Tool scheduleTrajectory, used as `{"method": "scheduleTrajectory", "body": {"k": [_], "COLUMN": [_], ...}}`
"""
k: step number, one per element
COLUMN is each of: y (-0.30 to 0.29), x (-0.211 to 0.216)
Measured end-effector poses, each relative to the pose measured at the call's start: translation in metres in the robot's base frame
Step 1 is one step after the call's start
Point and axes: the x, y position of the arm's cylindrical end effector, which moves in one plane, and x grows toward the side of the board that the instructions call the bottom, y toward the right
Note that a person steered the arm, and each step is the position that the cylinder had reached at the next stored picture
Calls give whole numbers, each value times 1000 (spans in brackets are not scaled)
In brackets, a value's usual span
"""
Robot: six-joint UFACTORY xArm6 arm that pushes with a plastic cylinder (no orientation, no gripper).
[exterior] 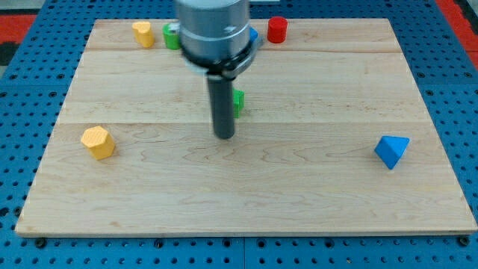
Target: Move the green star down to the red star
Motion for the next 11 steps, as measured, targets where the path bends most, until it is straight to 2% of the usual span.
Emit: {"method": "scheduleTrajectory", "body": {"k": [1,2,3,4,5,6,8,9,11], "y": [4,-18,11,23,2,-10,-82,-199,-166], "x": [-45,-71,-25,-69,-88,-90,-85,-106,-177]}}
